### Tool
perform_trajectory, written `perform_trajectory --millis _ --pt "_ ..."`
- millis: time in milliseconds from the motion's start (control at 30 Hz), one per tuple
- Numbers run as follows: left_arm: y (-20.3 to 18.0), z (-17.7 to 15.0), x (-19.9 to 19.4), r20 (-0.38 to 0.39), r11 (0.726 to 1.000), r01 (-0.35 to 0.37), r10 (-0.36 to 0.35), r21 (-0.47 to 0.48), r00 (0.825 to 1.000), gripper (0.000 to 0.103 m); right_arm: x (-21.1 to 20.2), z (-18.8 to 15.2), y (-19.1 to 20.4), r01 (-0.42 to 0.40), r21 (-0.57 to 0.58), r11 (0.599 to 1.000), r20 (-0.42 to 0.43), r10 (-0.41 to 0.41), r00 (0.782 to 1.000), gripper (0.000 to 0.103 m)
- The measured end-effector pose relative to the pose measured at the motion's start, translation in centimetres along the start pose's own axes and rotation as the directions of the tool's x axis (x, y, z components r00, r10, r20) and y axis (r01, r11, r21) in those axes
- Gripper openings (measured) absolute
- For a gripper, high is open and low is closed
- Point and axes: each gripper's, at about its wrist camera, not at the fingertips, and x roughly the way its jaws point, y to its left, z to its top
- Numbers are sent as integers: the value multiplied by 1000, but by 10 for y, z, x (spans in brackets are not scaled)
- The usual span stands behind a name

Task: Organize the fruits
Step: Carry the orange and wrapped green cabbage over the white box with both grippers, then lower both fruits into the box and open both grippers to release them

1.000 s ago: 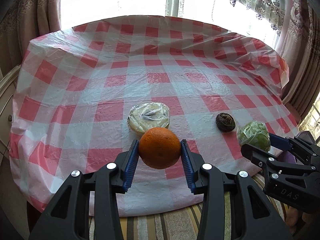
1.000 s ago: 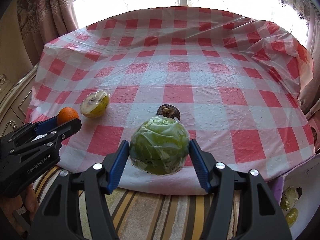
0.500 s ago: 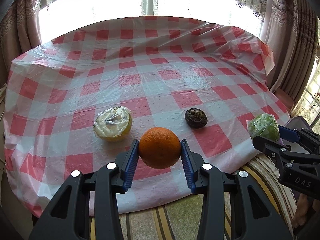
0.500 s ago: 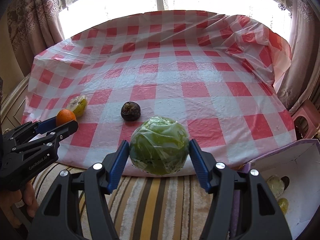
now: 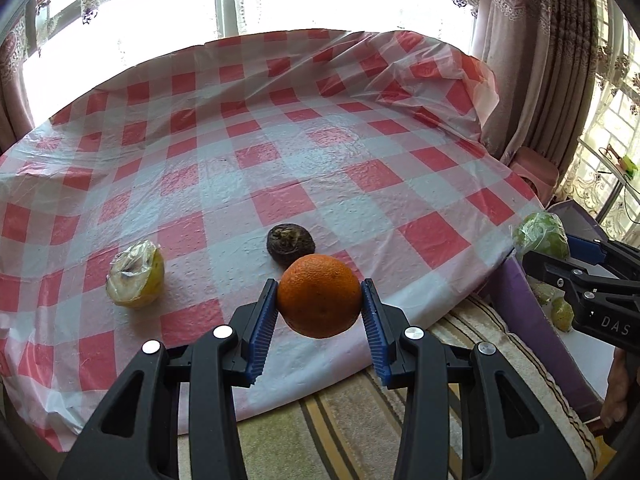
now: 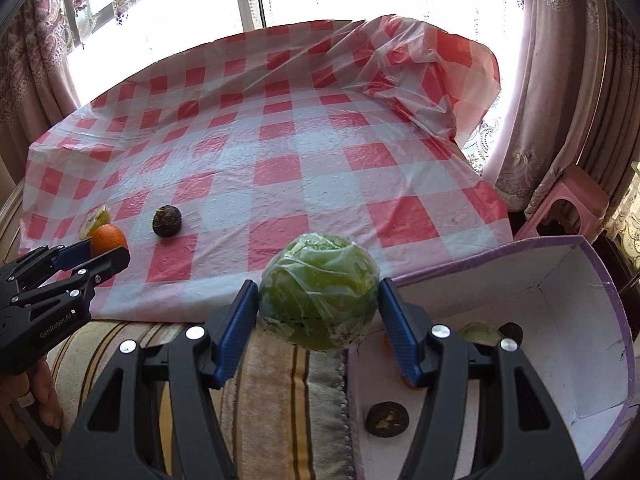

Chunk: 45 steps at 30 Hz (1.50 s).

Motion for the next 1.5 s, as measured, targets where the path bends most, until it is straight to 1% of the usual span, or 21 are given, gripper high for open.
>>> perform_trajectory --millis 100,267,467,600,667,767,867,1000,1200,1300,1333,1433,1500 --pt "-19 4 3 -1 999 22 -22 40 1000 39 -1 -4 -25 42 36 998 -6 -42 999 62" --pt "-60 8 10 -18 989 81 -79 120 997 39 -5 -12 -66 113 85 990 -20 -111 994 62" --pt "-113 9 16 -44 962 161 -155 221 987 39 -8 -20 -106 194 109 975 -41 -190 981 62" --pt "-147 8 21 -65 936 212 -202 281 977 39 -6 -23 -125 237 109 965 -60 -232 971 62" --pt "-164 6 23 -74 919 236 -224 317 972 39 -5 -23 -132 254 104 962 -73 -247 966 62" --pt "-190 1 26 -107 885 273 -251 378 962 39 -1 -25 -141 276 89 957 -97 -267 959 62" --pt "-210 -3 33 -152 856 320 -282 407 947 39 4 -26 -152 299 81 951 -118 -288 950 62" --pt "-235 -11 45 -215 815 358 -289 455 933 39 12 -28 -167 337 55 940 -156 -325 933 62" --pt "-269 -28 61 -297 744 386 -260 546 919 39 29 -32 -181 367 10 930 -219 -356 908 62" --pt "-282 -37 68 -339 702 409 -247 583 908 39 38 -36 -186 381 -13 924 -246 -373 895 62" --pt "-285 -41 71 -351 693 414 -241 590 905 39 42 -37 -187 379 -15 925 -258 -370 893 62" --pt "-290 -48 83 -390 681 422 -213 599 896 39 51 -40 -190 370 -24 929 -291 -361 886 62" --pt "-292 -51 89 -402 675 418 -192 608 895 39 55 -41 -191 368 -29 930 -299 -359 884 62"
